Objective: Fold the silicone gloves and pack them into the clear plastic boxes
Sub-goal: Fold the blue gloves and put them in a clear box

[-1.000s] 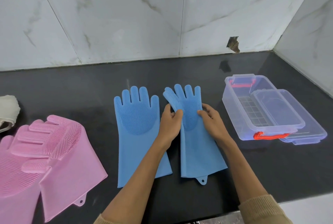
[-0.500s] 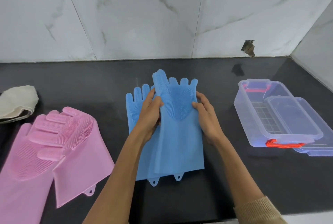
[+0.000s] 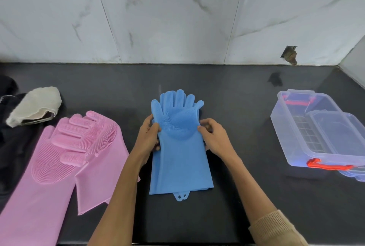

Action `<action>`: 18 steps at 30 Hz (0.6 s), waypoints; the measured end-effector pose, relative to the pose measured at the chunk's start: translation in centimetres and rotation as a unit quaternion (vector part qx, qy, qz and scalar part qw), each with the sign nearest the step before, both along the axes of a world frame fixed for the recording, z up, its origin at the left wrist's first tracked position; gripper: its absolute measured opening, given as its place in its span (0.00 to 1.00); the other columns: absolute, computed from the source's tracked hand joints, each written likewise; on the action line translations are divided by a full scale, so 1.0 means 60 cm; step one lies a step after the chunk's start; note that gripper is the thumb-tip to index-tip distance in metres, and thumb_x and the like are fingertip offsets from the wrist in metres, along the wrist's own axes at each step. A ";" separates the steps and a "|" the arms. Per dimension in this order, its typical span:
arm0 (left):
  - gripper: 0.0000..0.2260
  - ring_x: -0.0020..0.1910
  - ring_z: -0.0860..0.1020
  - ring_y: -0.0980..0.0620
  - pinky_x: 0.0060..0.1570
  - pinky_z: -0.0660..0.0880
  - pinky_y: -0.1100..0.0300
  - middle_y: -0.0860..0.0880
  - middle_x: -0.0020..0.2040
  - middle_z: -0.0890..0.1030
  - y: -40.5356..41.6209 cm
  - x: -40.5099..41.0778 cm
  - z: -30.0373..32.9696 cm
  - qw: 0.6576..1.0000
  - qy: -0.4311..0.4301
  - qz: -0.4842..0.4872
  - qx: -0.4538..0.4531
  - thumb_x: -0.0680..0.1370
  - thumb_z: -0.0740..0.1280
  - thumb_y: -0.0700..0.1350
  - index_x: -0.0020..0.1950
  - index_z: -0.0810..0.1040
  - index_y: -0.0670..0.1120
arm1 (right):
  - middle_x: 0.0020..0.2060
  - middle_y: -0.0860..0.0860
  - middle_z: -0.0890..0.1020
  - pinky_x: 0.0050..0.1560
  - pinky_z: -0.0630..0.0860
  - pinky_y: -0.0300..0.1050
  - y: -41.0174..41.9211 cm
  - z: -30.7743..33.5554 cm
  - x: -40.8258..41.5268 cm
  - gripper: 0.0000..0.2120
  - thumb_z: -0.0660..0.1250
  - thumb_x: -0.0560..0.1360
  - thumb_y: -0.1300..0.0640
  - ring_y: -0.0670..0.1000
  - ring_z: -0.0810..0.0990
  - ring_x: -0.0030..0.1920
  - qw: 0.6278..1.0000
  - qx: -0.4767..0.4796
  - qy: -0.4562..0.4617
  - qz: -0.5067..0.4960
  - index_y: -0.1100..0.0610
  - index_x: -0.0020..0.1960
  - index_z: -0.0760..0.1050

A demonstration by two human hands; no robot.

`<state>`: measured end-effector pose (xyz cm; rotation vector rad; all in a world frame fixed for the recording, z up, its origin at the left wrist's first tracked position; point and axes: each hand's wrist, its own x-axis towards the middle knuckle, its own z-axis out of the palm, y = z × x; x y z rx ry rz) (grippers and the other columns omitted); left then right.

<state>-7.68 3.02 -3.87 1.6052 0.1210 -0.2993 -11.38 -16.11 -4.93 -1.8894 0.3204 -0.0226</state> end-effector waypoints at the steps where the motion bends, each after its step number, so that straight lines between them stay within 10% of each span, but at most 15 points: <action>1: 0.20 0.19 0.67 0.61 0.19 0.65 0.67 0.52 0.33 0.74 0.002 0.001 -0.003 1.000 -0.006 0.003 0.020 0.78 0.54 0.38 0.69 0.67 0.50 | 0.40 0.52 0.81 0.34 0.81 0.46 0.001 0.001 0.000 0.05 0.62 0.77 0.54 0.50 0.80 0.38 1.000 0.001 0.010 -0.006 0.53 0.49 0.75; 10: 0.15 0.42 0.77 0.55 0.25 0.71 0.69 0.52 0.51 0.75 0.006 0.003 -0.016 0.990 -0.046 0.009 0.131 0.80 0.57 0.44 0.67 0.65 0.49 | 0.28 0.55 0.73 0.24 0.77 0.47 0.021 0.002 -0.003 0.15 0.64 0.73 0.54 0.52 0.72 0.27 0.997 -0.057 0.012 -0.059 0.66 0.35 0.70; 18: 0.13 0.38 0.77 0.54 0.21 0.69 0.70 0.50 0.43 0.77 0.013 0.012 -0.031 0.976 -0.086 0.035 0.195 0.80 0.60 0.43 0.64 0.69 0.45 | 0.35 0.53 0.82 0.24 0.77 0.40 0.011 -0.002 0.009 0.07 0.66 0.73 0.56 0.46 0.79 0.28 0.997 -0.021 0.039 -0.070 0.60 0.43 0.77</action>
